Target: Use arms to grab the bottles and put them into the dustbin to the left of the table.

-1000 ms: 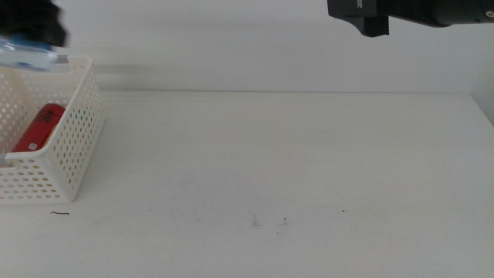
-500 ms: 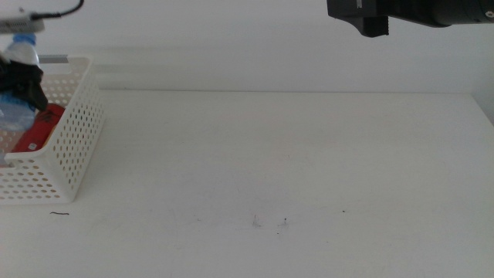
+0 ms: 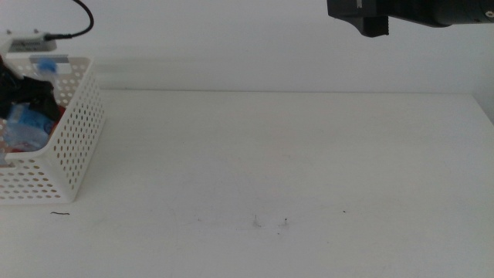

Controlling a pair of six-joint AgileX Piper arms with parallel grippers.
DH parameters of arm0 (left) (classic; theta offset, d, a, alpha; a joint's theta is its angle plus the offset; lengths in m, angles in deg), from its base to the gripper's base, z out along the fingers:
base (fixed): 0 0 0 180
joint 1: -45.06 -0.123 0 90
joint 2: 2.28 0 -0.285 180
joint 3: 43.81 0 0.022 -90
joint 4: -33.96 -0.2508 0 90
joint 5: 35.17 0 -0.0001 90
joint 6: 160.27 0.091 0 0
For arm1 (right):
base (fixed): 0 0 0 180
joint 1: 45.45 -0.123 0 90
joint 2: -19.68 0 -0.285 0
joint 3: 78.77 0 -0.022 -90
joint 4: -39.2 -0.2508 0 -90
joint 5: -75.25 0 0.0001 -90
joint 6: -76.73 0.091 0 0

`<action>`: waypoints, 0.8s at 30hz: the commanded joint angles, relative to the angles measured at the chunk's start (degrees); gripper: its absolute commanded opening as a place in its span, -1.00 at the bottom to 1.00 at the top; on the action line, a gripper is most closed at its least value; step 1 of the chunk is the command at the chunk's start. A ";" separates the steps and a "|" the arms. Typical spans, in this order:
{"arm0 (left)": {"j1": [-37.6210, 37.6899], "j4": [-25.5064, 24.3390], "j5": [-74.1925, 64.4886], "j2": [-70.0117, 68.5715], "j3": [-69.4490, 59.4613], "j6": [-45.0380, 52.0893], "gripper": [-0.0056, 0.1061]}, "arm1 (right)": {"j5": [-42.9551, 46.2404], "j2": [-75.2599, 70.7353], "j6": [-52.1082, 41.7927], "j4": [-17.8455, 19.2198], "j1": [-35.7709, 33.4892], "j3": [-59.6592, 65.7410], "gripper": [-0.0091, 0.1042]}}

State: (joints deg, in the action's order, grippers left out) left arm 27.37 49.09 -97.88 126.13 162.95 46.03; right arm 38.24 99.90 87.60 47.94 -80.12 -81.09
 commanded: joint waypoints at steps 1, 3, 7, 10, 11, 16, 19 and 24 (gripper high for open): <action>0.02 0.91 1.03 -1.57 0.71 0.66 0.78 | 0.65 -0.13 -0.42 0.15 -0.15 -0.48 0.79; 0.02 2.35 0.62 -2.37 0.71 0.66 0.78 | 0.65 -0.13 -0.42 0.15 -0.15 -0.48 0.79; 1.18 1.60 -0.92 -6.60 0.71 -2.21 0.78 | 0.65 -0.13 -0.42 0.15 -0.15 -0.48 0.79; 3.66 -3.48 -0.93 -11.46 -0.54 -6.40 0.78 | 0.65 -0.13 -0.42 0.15 -0.15 -0.48 0.79; 4.59 -5.15 -0.66 -13.14 -1.25 -7.94 0.78 | 0.65 -0.13 -0.42 0.15 -0.15 -0.48 0.79; 11.17 -3.98 6.08 -25.78 -8.27 -14.25 0.77 | 0.65 -0.13 -0.42 0.15 -0.15 -0.48 0.79; 15.44 -3.58 9.48 -34.15 -12.11 -15.97 0.77 | 0.65 -0.13 -0.42 0.15 -0.15 -0.48 0.79; 20.62 -3.46 6.69 -43.98 -14.87 -18.07 0.77 | 0.65 -0.13 -0.42 0.15 -0.15 -0.48 0.79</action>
State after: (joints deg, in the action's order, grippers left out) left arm 46.85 45.40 -90.44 84.24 148.94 29.19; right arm 38.34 99.90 87.60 47.94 -80.12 -81.09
